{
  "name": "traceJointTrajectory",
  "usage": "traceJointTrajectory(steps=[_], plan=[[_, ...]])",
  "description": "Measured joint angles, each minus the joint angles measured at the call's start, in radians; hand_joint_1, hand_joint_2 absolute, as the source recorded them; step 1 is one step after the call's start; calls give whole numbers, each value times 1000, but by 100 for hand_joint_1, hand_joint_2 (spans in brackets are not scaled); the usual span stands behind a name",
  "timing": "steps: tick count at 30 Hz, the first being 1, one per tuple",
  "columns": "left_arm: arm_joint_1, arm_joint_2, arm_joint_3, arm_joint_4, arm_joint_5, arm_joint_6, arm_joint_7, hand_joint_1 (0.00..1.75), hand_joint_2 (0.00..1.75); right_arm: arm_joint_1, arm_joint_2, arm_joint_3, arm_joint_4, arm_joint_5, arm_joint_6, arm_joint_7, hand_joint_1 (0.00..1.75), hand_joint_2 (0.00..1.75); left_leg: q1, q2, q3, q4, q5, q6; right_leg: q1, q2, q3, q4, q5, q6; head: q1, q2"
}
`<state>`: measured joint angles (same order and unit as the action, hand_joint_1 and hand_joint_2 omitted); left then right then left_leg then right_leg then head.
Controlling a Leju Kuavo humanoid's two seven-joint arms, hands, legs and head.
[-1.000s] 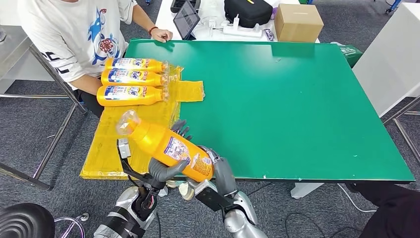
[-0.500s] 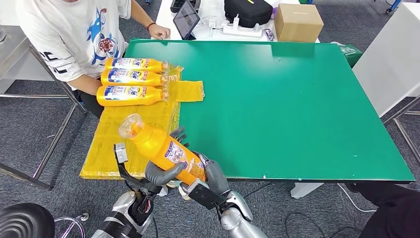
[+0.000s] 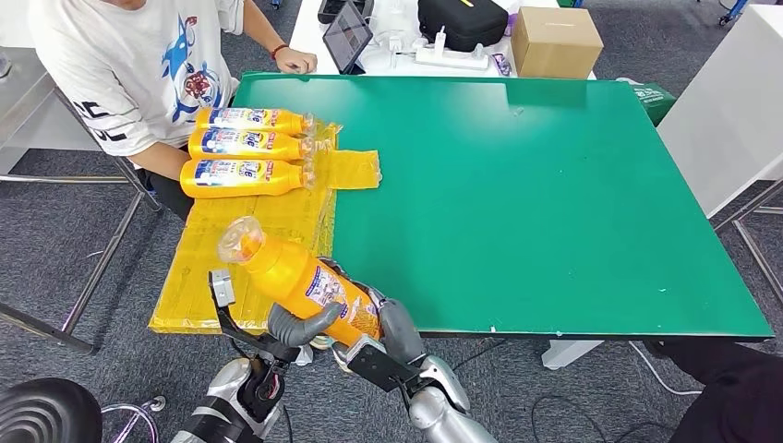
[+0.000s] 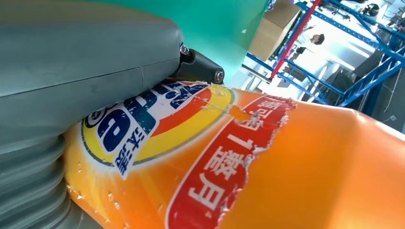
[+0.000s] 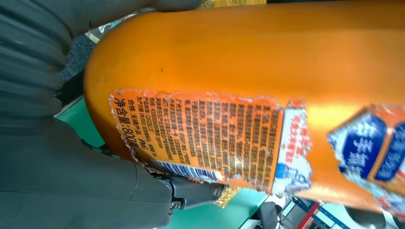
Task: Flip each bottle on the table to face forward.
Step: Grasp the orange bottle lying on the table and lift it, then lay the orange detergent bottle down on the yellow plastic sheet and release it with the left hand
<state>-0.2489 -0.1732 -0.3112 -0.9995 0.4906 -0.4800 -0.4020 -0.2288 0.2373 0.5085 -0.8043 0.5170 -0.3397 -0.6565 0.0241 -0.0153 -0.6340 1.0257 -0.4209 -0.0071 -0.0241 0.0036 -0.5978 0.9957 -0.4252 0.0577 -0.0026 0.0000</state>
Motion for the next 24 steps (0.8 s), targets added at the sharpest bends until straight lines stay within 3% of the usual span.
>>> traceJointTrajectory(steps=[3, 6, 12, 15, 19, 24], plan=[[-1, 0, -2, -22, -86, 85, -39, 175, 175, 0, 3, -2, -2, -30, 12, 21, 0, 0, 0, 0, 0, 0, 0, 0, 0, 0, 0, 0, 0, 0, 0, 0], [-8, -1, -4, -64, -271, 276, -103, 175, 175, 5, 4, -10, -31, -108, 89, 38, 0, 0, 0, 0, 0, 0, 0, 0, 0, 0, 0, 0, 0, 0, 0, 0], [-76, 6, 29, -109, -754, 815, -184, 175, 175, 23, -10, -58, -170, -253, 213, 42, 0, 0, 0, -1, 0, 0, 1, 0, 0, 0, 0, 0, 0, 0, 0, 0], [-152, 28, 72, -74, -966, 1002, -165, 175, 175, 32, -20, -98, -275, -315, 203, 28, 0, 0, 0, -1, 0, 0, 1, 0, 0, 0, 1, 0, 1, 0, 0, 0], [-264, 69, 127, 64, -1164, 1139, -128, 175, 175, 52, -23, -151, -423, -359, 144, 7, 0, 0, 0, 0, 0, 0, 1, 0, 0, 0, 1, 1, 1, 0, 0, 0], [-336, 94, 155, 195, -1252, 1164, -66, 175, 175, 76, -27, -182, -529, -365, 78, -19, 0, 0, 0, -1, 0, 0, 1, 0, 0, 0, 1, 1, 1, 0, 0, 0]])
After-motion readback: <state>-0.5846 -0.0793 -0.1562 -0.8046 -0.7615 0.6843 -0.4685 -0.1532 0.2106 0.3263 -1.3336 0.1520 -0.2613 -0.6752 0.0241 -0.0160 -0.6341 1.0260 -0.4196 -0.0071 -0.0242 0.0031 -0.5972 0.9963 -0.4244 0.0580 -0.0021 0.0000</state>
